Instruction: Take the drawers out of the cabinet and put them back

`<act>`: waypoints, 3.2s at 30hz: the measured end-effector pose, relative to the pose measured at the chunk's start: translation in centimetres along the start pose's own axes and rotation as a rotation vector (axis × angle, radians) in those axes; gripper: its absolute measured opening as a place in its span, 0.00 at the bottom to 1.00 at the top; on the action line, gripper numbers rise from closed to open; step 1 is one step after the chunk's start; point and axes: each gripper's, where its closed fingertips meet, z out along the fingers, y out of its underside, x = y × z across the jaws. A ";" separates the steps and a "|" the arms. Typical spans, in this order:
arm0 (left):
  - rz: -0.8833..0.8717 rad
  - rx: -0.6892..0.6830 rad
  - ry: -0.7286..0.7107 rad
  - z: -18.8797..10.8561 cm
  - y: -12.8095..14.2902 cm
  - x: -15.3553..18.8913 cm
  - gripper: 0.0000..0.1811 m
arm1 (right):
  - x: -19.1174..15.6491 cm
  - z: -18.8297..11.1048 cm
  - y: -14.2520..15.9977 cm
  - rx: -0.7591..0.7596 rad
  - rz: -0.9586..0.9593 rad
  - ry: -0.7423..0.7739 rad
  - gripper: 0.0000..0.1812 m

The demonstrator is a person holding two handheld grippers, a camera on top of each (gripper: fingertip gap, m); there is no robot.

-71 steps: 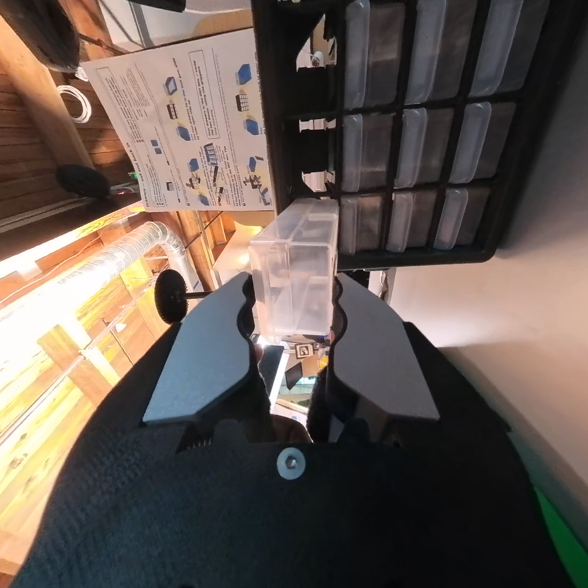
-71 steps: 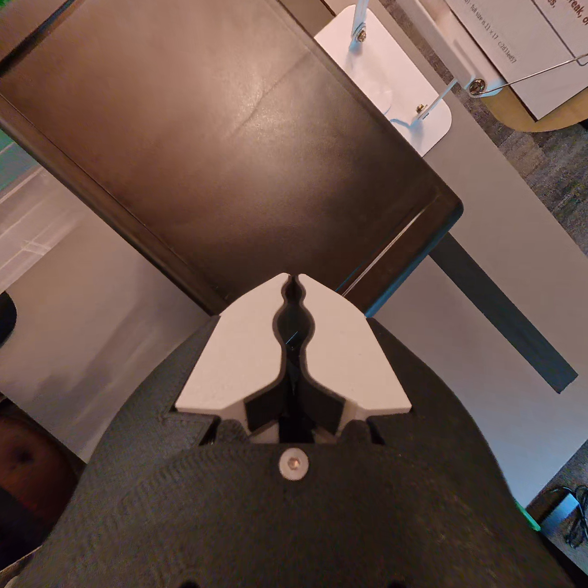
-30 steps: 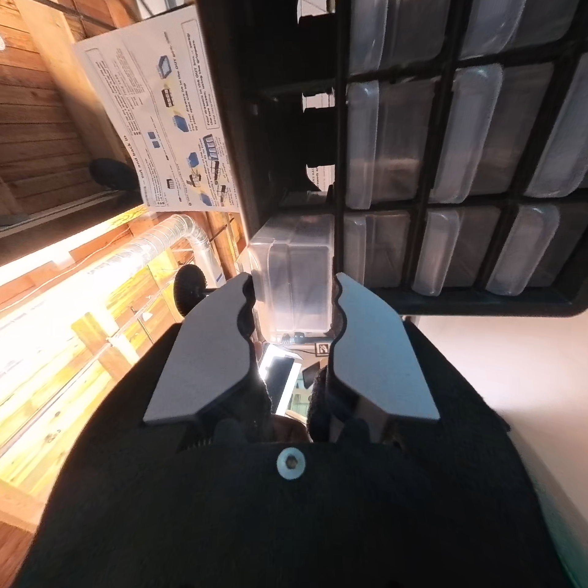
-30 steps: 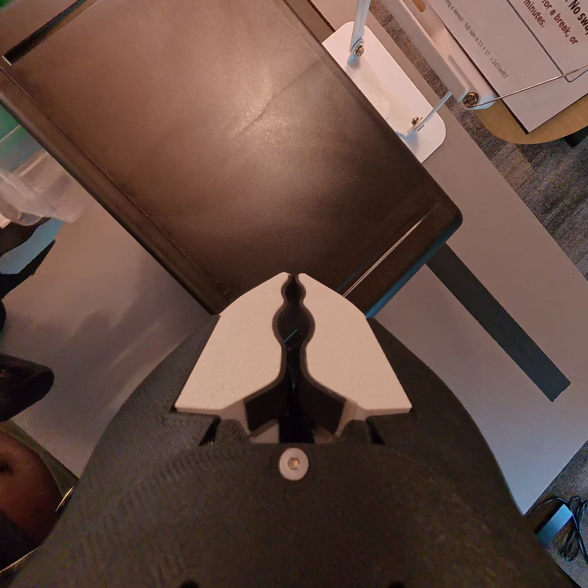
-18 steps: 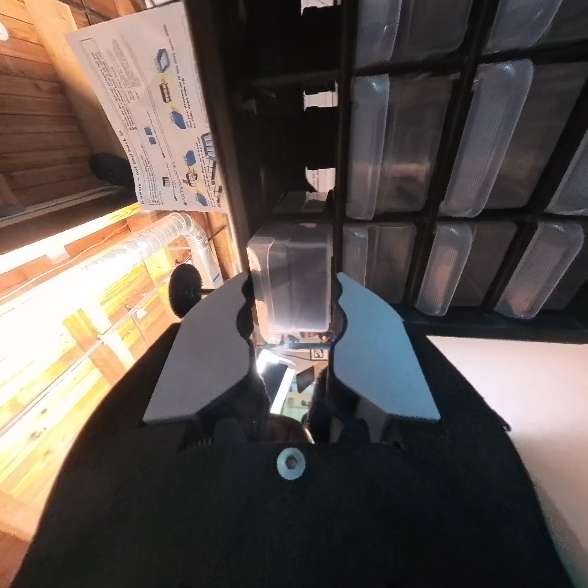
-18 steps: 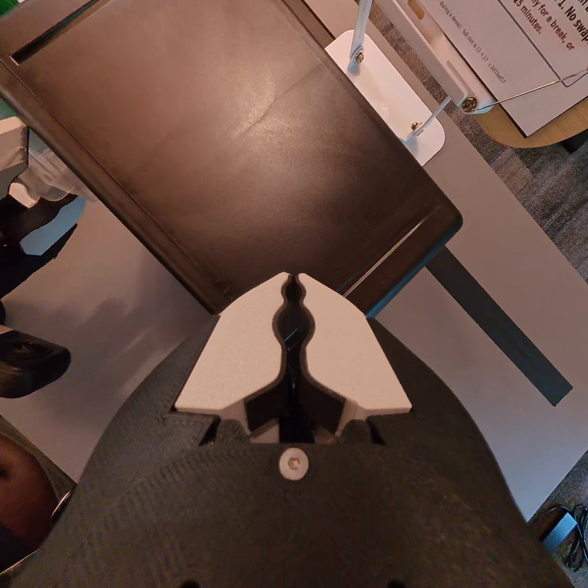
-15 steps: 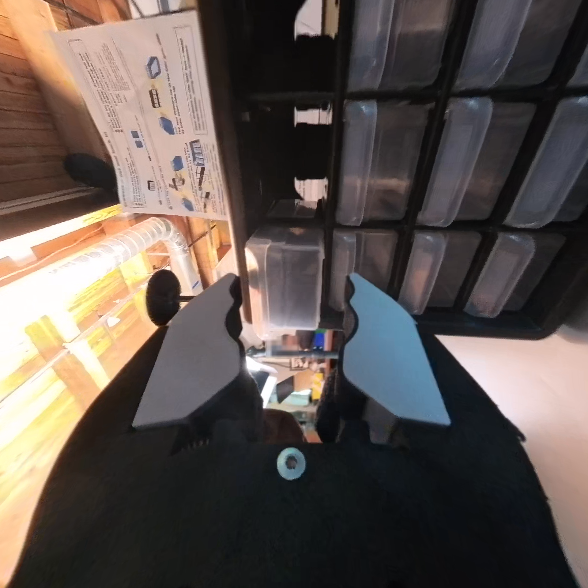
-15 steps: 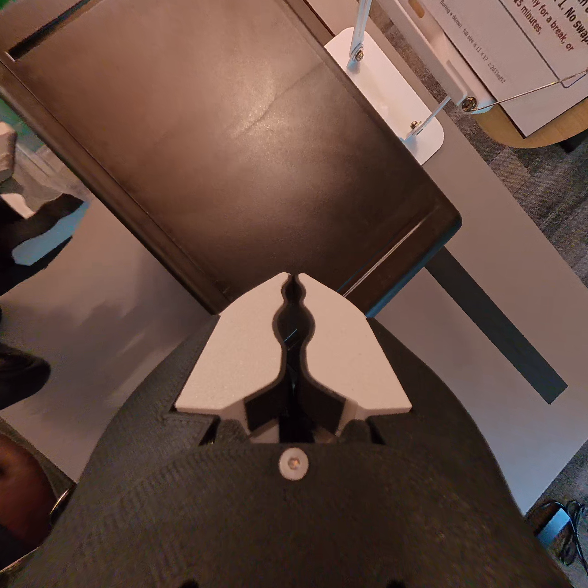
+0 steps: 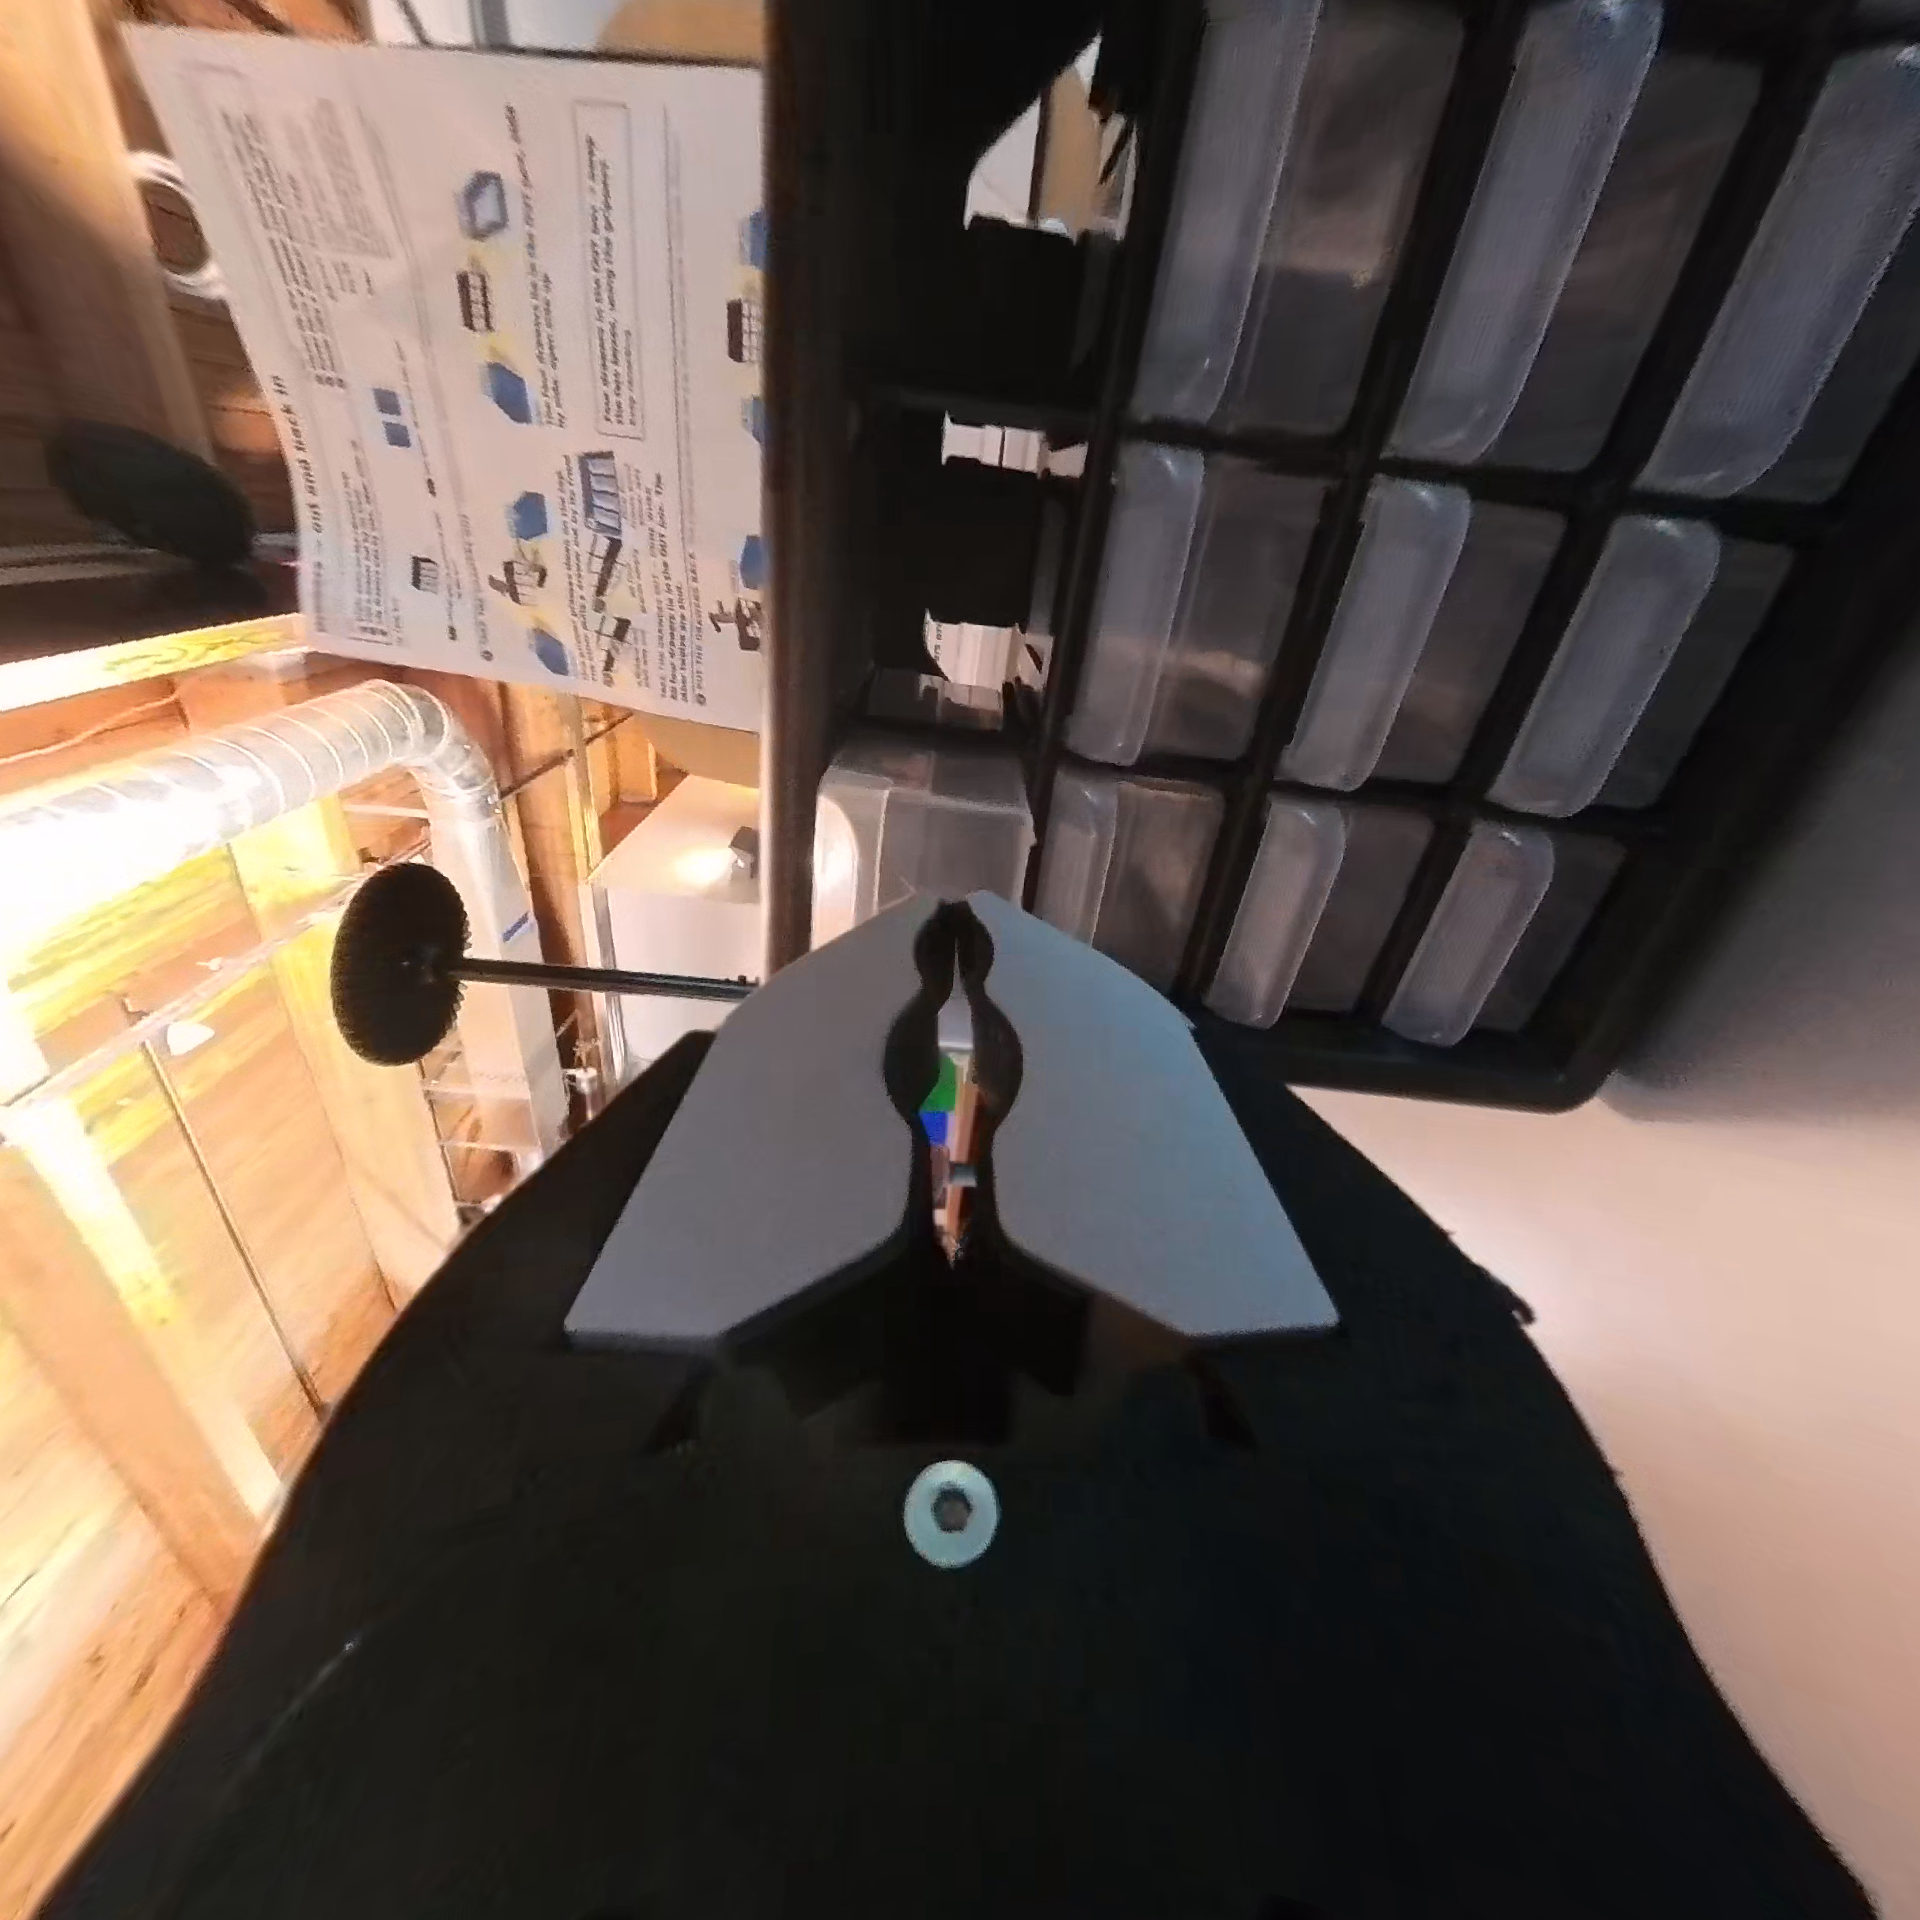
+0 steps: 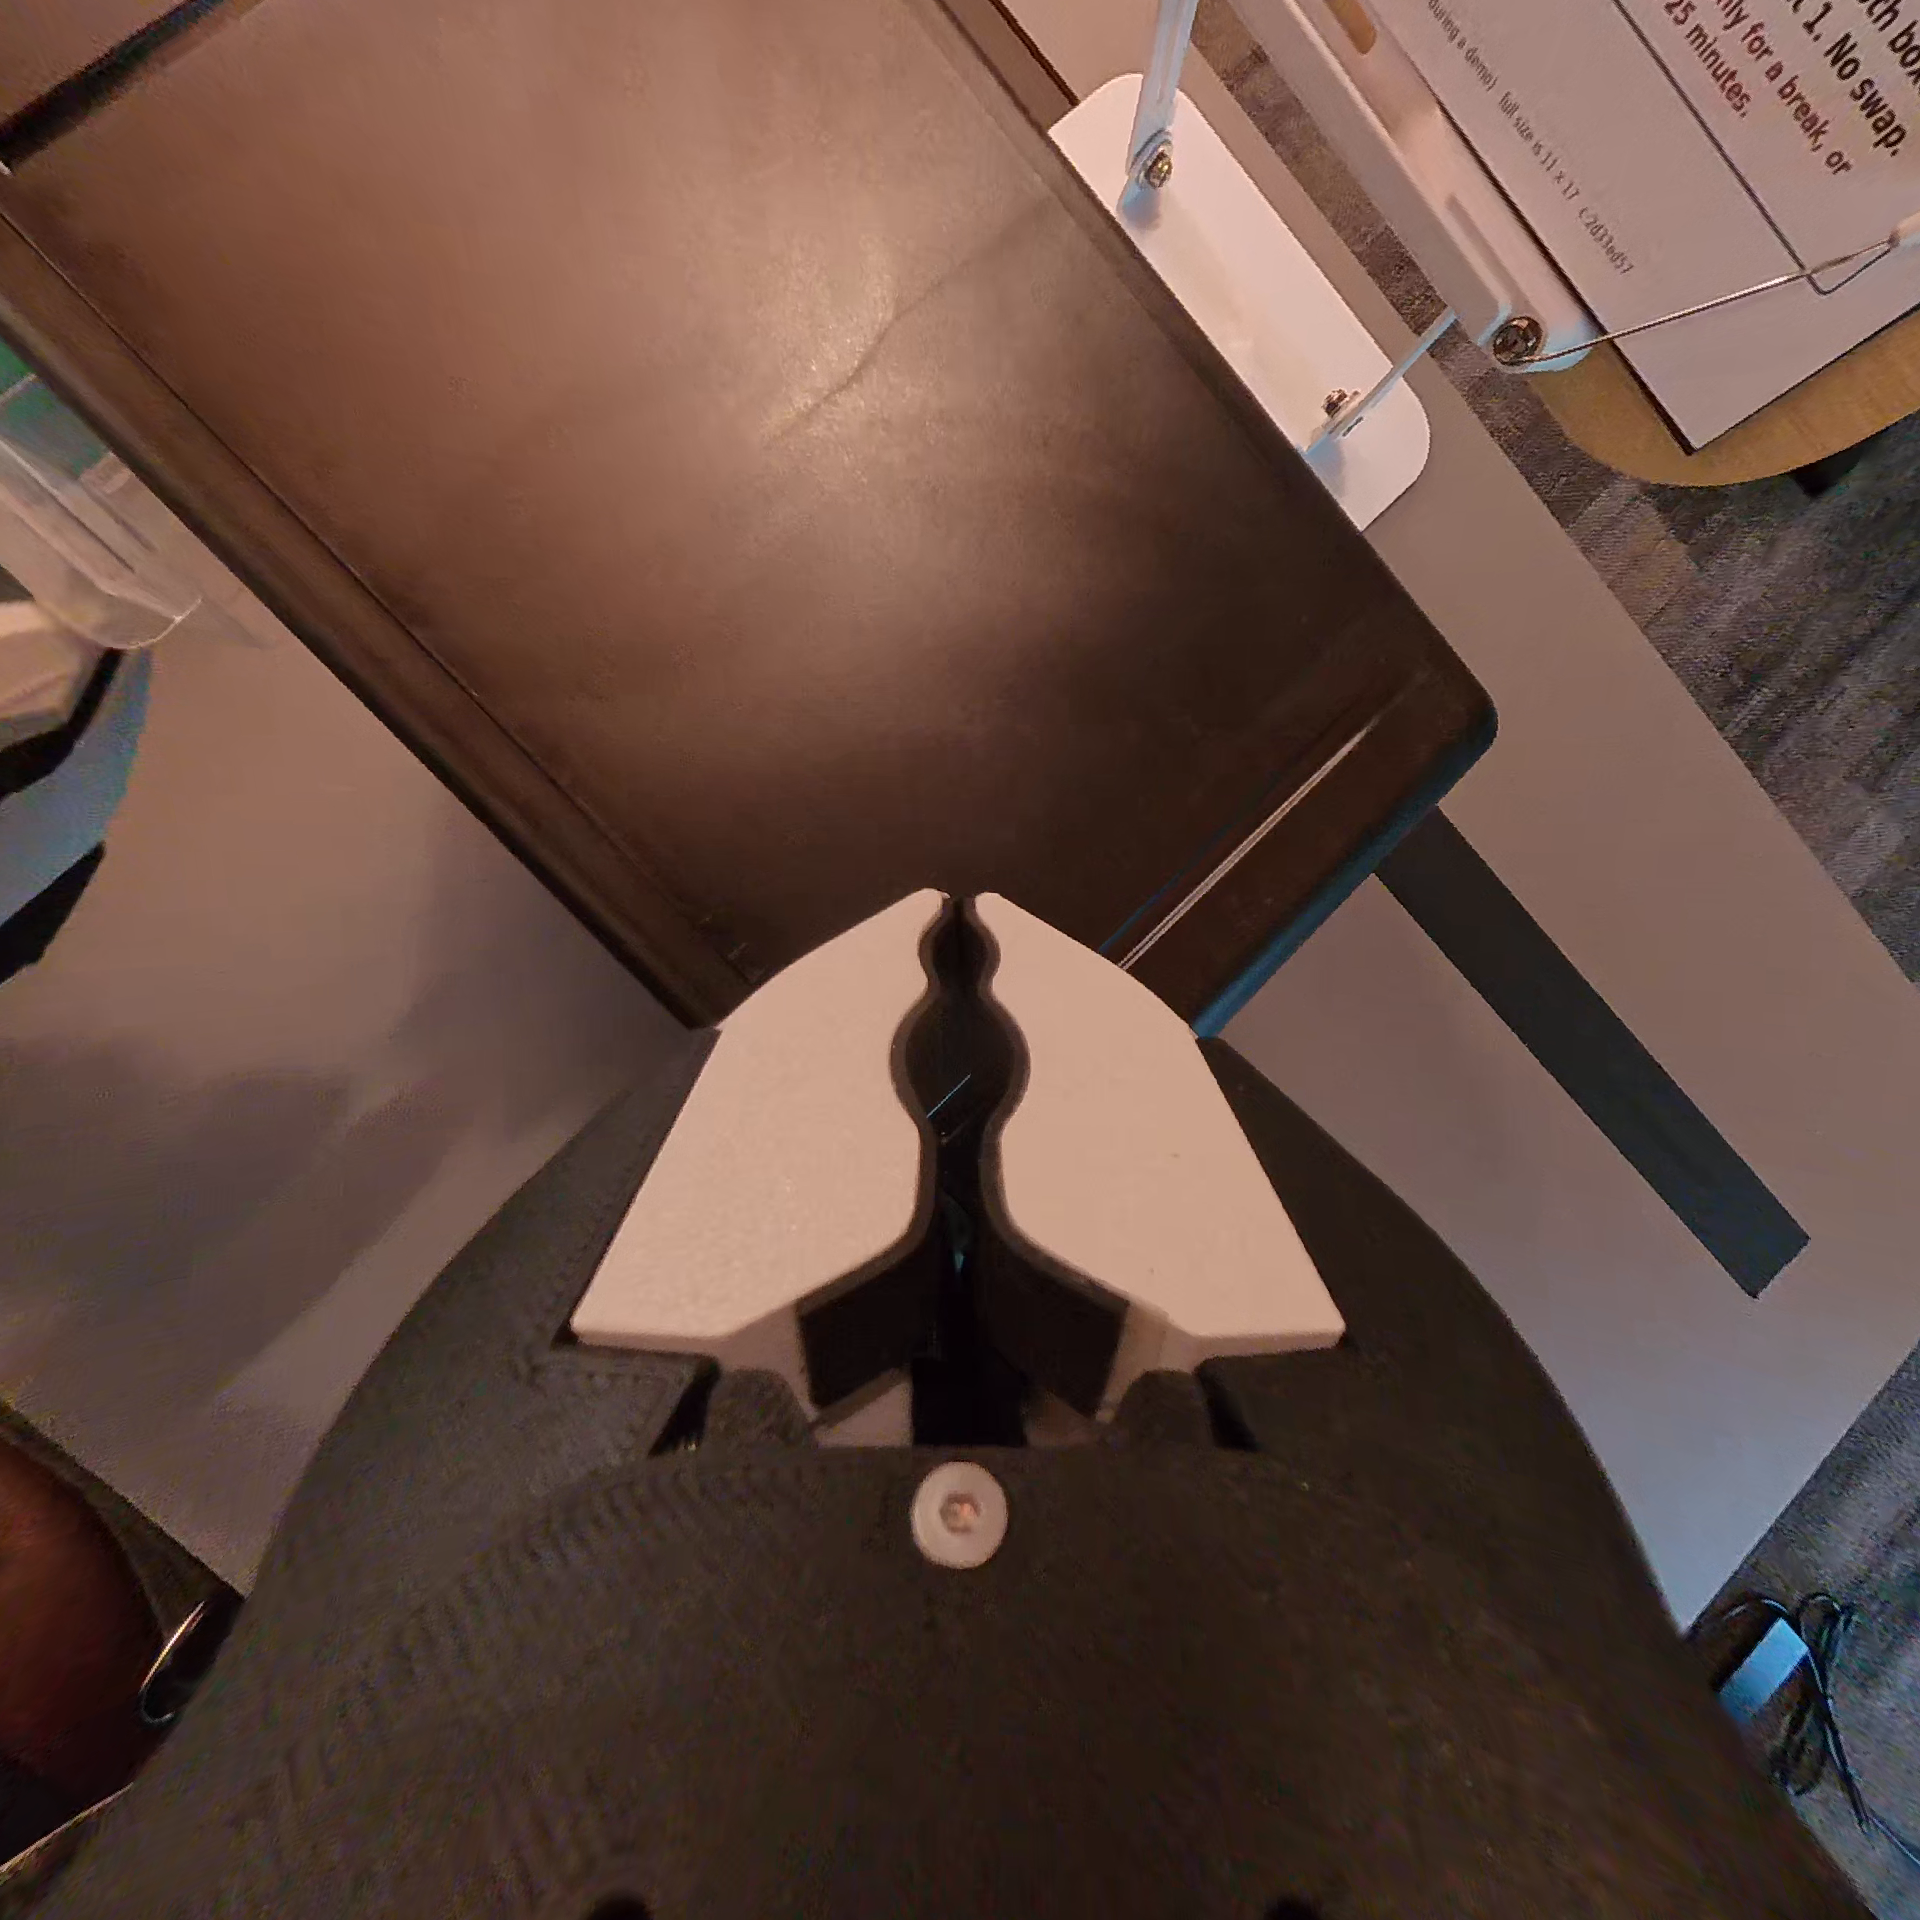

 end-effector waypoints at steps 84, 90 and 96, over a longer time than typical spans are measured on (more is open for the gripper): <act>-0.805 -0.325 0.505 -13.4 25.7 0.0 0.25 | -15.9 -9.8 22.4 1.136 0.006 -0.273 0.27; -0.535 -0.493 0.895 -8.2 32.4 6.6 0.26 | -16.2 -8.1 22.6 1.080 -0.012 -0.268 0.26; -0.517 -0.527 1.108 -6.3 33.9 10.1 0.26 | -15.8 -8.5 22.6 1.103 0.014 -0.264 0.26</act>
